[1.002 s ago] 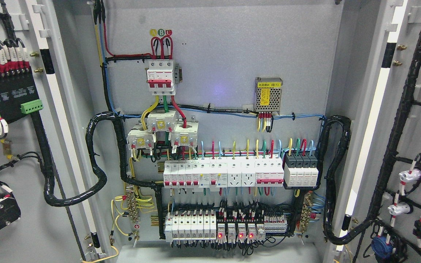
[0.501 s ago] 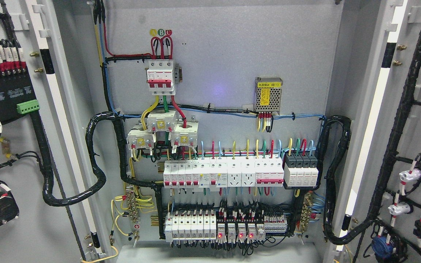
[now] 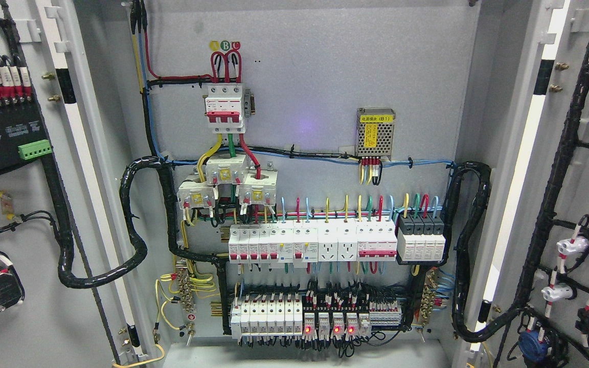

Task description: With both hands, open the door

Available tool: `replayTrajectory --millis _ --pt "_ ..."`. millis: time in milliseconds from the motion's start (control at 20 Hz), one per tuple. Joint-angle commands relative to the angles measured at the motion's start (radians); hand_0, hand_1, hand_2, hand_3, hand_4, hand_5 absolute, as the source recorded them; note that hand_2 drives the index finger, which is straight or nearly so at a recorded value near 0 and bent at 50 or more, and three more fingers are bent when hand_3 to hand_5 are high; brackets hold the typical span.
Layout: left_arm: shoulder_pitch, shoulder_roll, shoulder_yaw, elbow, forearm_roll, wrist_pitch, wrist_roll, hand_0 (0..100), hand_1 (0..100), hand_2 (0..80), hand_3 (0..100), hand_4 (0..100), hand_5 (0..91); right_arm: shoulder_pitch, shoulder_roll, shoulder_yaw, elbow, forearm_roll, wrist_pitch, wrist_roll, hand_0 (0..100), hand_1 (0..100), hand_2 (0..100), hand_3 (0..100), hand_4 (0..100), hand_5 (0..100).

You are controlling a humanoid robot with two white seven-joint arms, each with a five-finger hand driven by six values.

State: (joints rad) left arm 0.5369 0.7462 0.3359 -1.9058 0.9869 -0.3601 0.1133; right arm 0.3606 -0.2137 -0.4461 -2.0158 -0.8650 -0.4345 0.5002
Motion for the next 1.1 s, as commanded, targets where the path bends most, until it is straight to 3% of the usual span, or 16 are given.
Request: replayTrajectory --millis 0,150,401,601,801,1052 --pt "0.000 0.004 0.020 0.024 0.004 0.000 0.000 0 0 0.0 0 0 0.0 0.000 -0.042 0.075 -0.029 0.001 -0.018 0.005 19 0 0 0 0 0" --pt "0.000 0.004 0.022 0.027 0.012 0.000 0.000 0 0 0.0 0 0 0.0 0.006 -0.055 0.124 -0.031 0.003 -0.023 0.005 19 0 0 0 0 0" --pt "0.001 0.007 0.023 0.028 0.016 0.000 0.000 0 0 0.0 0 0 0.0 0.027 -0.142 0.213 -0.023 0.009 -0.021 0.006 19 0 0 0 0 0" --pt "0.003 0.007 0.023 0.028 0.016 0.000 0.000 0 0 0.0 0 0 0.0 0.052 -0.154 0.289 -0.008 0.015 -0.020 0.009 19 0 0 0 0 0" --pt "0.011 0.007 0.026 0.022 0.018 -0.002 0.000 0 0 0.0 0 0 0.0 0.072 -0.188 0.383 0.019 0.044 -0.018 0.011 19 0 0 0 0 0" --pt "0.044 0.007 0.020 -0.007 0.027 -0.002 0.000 0 0 0.0 0 0 0.0 0.078 -0.174 0.478 0.123 0.175 -0.020 0.014 19 0 0 0 0 0"
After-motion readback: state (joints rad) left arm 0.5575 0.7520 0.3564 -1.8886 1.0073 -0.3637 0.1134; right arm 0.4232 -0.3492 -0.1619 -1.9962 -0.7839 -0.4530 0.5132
